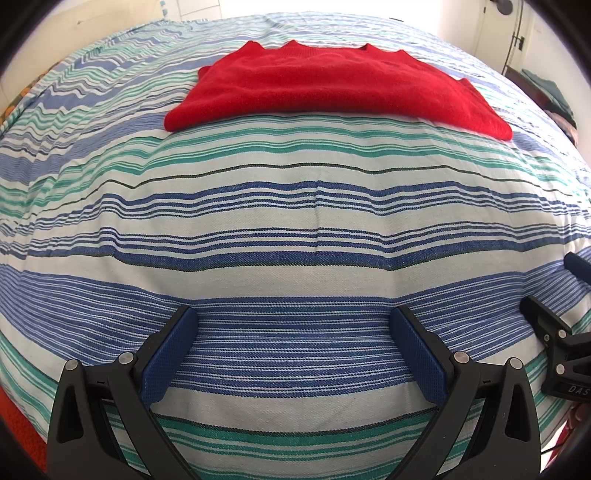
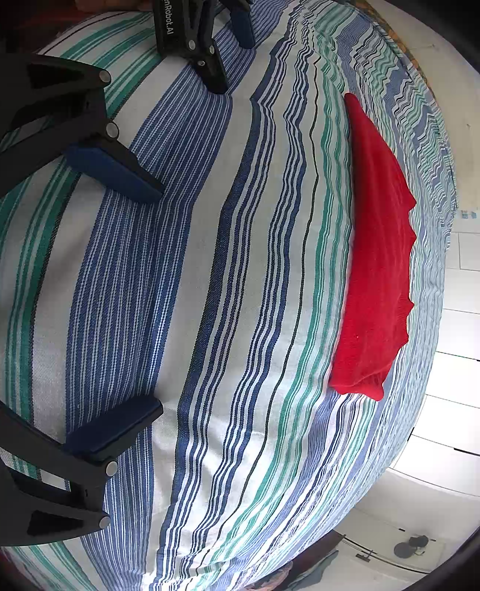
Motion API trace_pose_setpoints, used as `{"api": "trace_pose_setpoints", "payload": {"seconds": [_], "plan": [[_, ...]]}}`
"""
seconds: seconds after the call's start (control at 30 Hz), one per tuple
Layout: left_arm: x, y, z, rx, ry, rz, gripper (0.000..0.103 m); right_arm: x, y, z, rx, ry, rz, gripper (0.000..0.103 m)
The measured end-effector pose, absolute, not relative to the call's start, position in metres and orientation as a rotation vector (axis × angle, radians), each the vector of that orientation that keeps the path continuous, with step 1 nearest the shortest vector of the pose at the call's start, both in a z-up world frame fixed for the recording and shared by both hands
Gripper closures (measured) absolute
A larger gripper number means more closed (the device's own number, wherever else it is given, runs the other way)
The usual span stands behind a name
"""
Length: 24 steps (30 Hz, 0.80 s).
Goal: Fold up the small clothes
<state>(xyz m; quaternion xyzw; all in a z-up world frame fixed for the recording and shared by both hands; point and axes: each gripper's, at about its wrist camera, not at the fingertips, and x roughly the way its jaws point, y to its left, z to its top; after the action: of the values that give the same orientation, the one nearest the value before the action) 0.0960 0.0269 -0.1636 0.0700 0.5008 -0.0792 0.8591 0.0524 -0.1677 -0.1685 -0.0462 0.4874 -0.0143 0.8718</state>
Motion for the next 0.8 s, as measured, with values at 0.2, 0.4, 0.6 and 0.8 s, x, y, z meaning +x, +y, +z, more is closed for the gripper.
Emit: {"api": "trace_pose_setpoints", "payload": {"seconds": [0.2,0.4,0.6,0.8], "plan": [[0.096,0.027,-0.163,0.148,1.051,-0.167,0.001,0.052,-0.168,-0.169,-0.097,1.018,-0.03,0.001],[0.096,0.027,-0.163,0.148,1.051,-0.167,0.001,0.052,-0.168,-0.169,-0.097,1.018,-0.03,0.001],[0.095,0.028,-0.162,0.148,1.053,-0.173,0.001,0.053,-0.168,-0.169,-0.096,1.014,-0.029,0.0],[0.104,0.054,-0.122,-0.025,1.094,-0.222,0.002,0.053,-0.171,-0.169,-0.086,1.008,-0.019,0.0]]}}
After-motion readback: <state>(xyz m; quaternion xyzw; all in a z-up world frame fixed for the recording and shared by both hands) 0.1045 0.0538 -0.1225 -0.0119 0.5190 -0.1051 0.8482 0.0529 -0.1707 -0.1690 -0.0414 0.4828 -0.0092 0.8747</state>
